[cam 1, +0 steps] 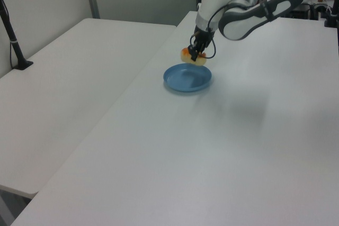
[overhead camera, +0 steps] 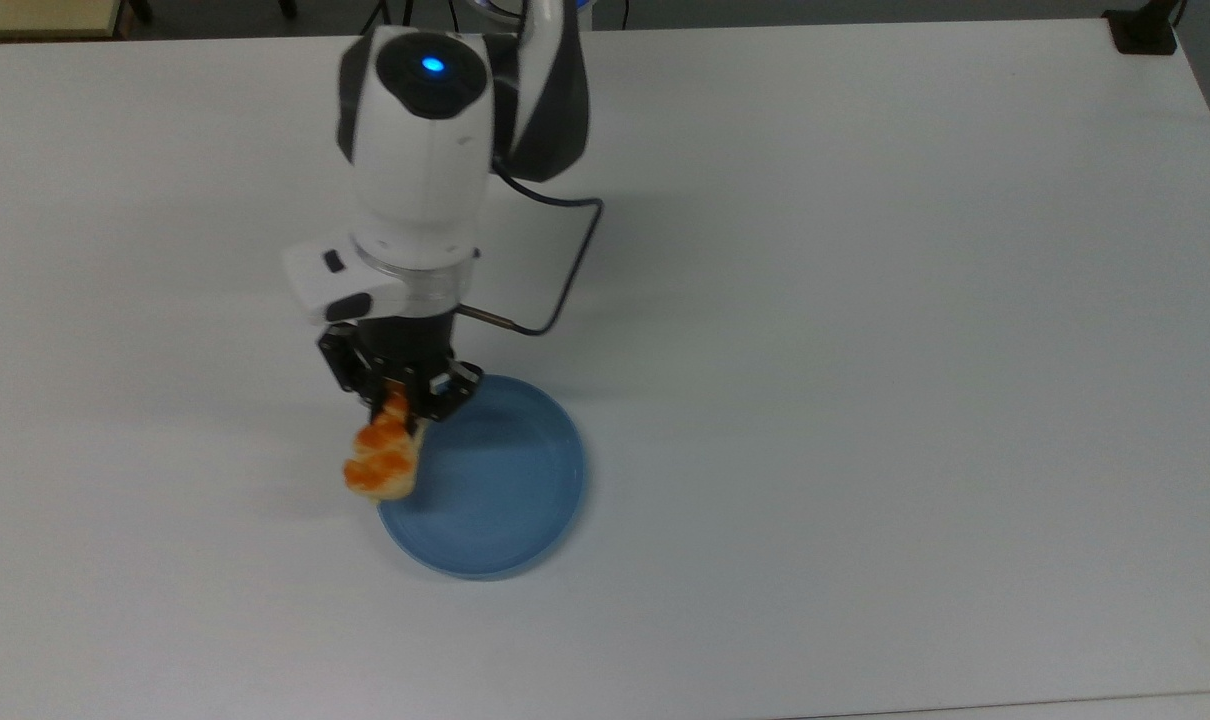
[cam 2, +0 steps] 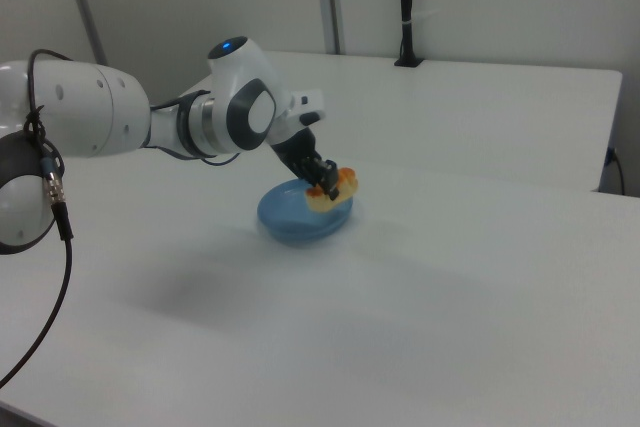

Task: Put the bread on the table
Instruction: 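Lift the bread roll off the plate and carry it away across the table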

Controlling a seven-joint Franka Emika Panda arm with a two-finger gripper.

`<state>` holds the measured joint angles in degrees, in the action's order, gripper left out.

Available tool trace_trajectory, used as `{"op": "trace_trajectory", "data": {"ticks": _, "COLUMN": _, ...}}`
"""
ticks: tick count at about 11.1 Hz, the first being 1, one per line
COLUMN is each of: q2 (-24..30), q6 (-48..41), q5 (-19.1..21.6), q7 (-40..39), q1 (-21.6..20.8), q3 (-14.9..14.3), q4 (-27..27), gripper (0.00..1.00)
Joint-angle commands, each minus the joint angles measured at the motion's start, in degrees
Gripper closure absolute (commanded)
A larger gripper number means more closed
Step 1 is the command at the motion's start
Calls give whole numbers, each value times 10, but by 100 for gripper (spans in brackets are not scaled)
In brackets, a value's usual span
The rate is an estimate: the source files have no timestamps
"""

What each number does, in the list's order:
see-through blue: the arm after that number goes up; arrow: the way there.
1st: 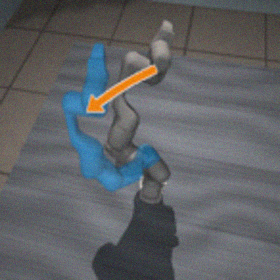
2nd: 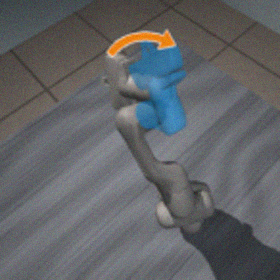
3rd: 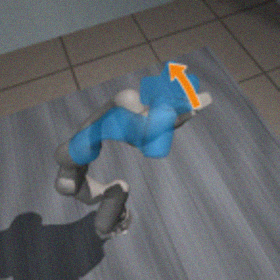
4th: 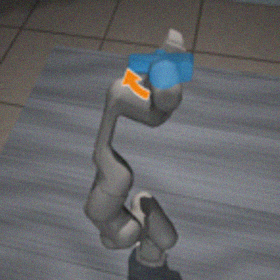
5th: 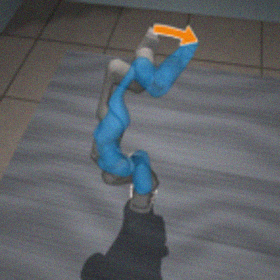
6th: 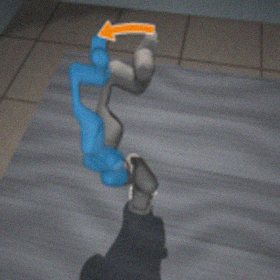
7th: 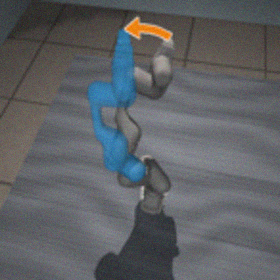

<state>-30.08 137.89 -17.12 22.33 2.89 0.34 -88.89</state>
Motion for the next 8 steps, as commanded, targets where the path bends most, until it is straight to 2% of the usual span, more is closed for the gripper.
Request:
{"op": "trace_trajectory", "data": {"ticks": 1, "q2": 55, "q6": -26, "q5": 21, "q7": -191, "q1": 70, "q3": 3, "q4": -51, "gripper": 70}}
{"op": "trace_trajectory", "data": {"ticks": 3, "q2": 61, "q6": -27, "q5": 52, "q7": -291, "q1": 119, "q3": 3, "q4": -65, "gripper": 70}}
{"op": "trace_trajectory", "data": {"ticks": 8, "q2": 36, "q6": -24, "q5": 86, "q7": -472, "q1": 221, "q3": 3, "q4": -88, "gripper": 70}}
